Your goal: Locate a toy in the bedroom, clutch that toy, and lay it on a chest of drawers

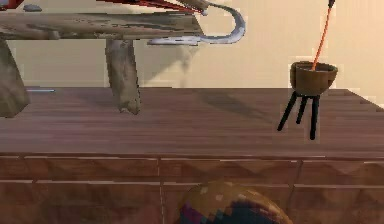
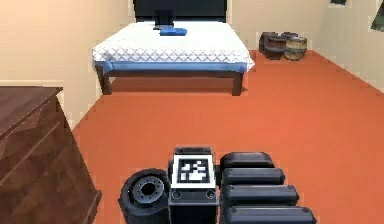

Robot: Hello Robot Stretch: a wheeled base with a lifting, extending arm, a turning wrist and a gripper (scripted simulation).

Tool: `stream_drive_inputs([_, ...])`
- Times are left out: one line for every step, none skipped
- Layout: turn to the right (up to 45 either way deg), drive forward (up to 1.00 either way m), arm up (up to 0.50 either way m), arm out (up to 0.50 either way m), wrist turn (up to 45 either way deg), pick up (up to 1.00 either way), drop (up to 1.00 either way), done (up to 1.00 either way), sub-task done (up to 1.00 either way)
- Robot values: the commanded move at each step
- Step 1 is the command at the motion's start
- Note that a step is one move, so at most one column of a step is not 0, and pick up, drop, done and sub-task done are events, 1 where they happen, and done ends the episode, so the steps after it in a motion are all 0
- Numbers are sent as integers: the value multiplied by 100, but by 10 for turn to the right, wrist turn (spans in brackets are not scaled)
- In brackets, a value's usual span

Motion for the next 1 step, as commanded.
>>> stream_drive_inputs([-30,0,0,0,0,0,0,0,0])
